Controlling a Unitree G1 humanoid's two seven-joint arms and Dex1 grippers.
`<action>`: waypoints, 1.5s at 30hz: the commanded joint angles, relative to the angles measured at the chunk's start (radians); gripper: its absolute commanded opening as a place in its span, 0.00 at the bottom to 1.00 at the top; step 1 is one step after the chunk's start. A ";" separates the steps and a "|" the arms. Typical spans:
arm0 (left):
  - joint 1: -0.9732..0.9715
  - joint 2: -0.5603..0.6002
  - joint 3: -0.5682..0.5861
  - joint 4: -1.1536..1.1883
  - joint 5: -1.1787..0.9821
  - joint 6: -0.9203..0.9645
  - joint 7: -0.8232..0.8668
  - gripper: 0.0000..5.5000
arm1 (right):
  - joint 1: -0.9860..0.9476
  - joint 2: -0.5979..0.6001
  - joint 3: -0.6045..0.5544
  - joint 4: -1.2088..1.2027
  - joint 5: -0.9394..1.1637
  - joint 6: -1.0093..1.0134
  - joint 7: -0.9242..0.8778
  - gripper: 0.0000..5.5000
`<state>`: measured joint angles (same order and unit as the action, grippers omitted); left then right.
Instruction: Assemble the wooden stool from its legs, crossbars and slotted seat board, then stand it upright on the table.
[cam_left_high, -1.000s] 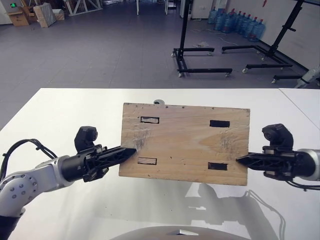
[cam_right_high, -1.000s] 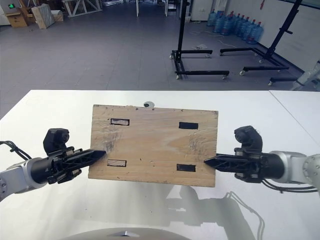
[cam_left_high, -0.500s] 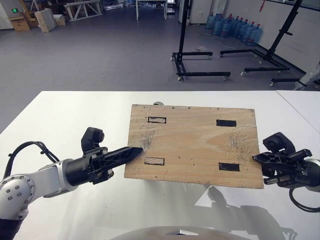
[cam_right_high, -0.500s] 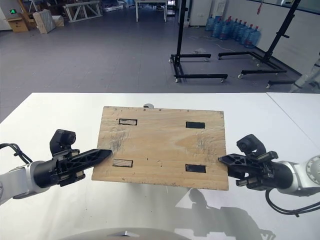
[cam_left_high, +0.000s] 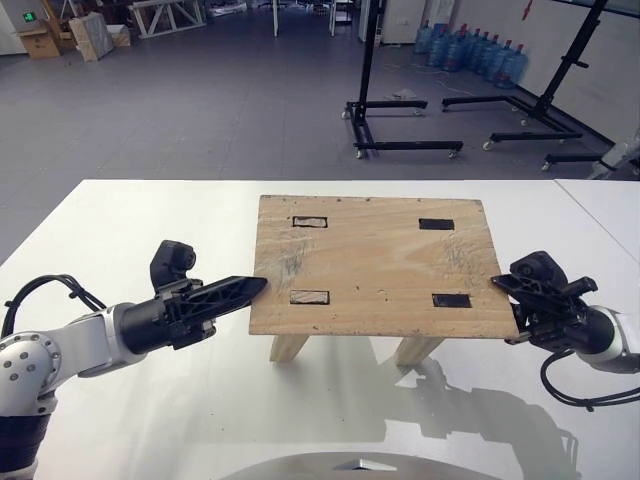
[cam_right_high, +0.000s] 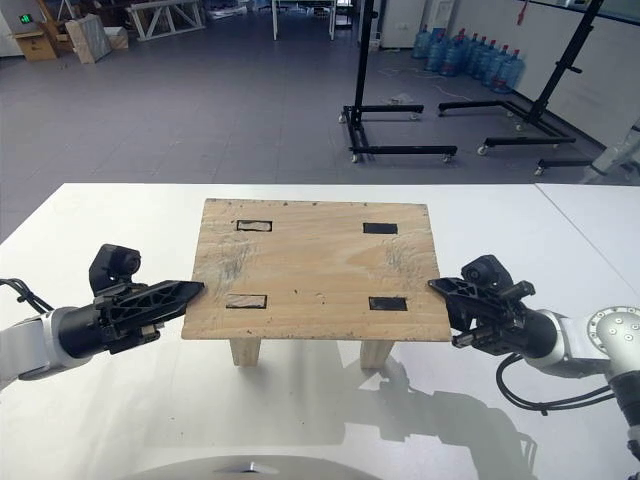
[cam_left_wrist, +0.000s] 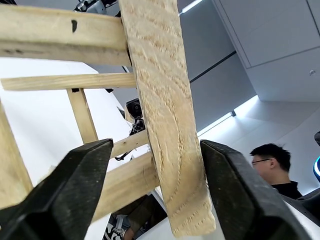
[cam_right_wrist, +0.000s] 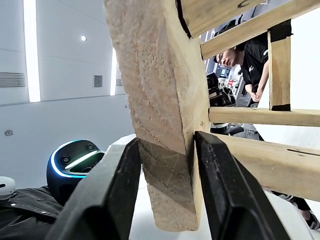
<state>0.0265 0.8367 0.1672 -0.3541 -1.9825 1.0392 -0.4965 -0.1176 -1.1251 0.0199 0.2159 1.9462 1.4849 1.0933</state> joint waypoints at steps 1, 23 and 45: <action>-0.015 -0.018 -0.005 -0.016 0.010 0.001 0.045 0.68 | -0.034 0.022 0.000 0.012 0.026 0.006 -0.059 0.29; 0.134 -0.083 0.255 -0.005 0.396 -0.226 0.155 0.98 | 0.023 0.150 -0.341 0.049 0.026 -0.060 -0.440 0.53; 0.473 0.045 0.112 -0.384 0.152 -0.219 -0.141 0.98 | 0.509 0.358 -0.317 -0.689 0.004 -0.435 -0.425 0.53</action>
<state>0.6014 0.8886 0.3716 -0.8183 -1.8544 0.8145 -0.6821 0.4533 -0.7515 -0.3388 -0.5058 1.9684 1.0536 0.6852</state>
